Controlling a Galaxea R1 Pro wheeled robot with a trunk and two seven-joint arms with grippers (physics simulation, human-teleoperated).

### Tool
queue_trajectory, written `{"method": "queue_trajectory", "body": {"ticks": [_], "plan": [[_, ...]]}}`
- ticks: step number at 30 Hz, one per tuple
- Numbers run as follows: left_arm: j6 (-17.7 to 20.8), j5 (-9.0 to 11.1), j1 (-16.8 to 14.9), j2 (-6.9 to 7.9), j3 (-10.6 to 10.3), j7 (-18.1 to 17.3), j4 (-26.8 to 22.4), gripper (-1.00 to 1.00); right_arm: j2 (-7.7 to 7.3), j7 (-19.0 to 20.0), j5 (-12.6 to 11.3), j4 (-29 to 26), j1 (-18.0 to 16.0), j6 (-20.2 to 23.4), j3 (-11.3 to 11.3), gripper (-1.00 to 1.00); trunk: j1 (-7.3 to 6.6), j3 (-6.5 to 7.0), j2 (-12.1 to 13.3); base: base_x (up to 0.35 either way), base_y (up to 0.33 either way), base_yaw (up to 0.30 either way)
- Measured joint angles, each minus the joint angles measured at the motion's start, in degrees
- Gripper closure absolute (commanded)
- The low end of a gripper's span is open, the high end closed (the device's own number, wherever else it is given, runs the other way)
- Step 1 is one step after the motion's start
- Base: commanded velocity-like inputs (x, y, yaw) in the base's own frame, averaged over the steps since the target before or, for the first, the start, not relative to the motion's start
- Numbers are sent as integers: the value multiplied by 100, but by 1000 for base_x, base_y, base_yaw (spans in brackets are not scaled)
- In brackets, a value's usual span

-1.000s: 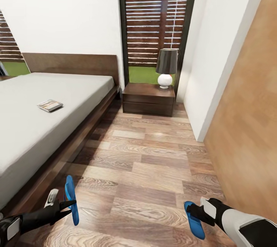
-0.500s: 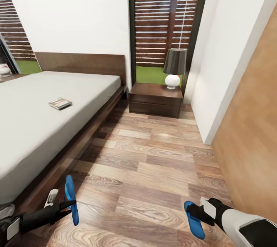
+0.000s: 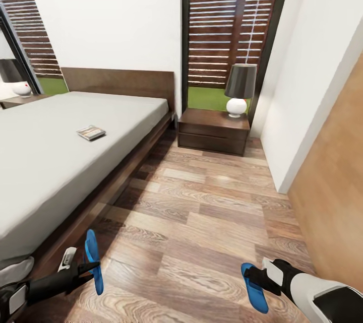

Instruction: In the bedroom, move the book from the bed onto either nightstand, and place the two sandals side by side next to the bed.

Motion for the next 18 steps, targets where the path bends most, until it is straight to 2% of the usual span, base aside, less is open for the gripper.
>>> {"method": "queue_trajectory", "body": {"ticks": [18], "plan": [[2, 0, 1, 3, 1, 0, 0, 100, 0, 0, 1, 0, 0, -1, 8, 100, 0, 0, 0, 0, 0, 161]]}}
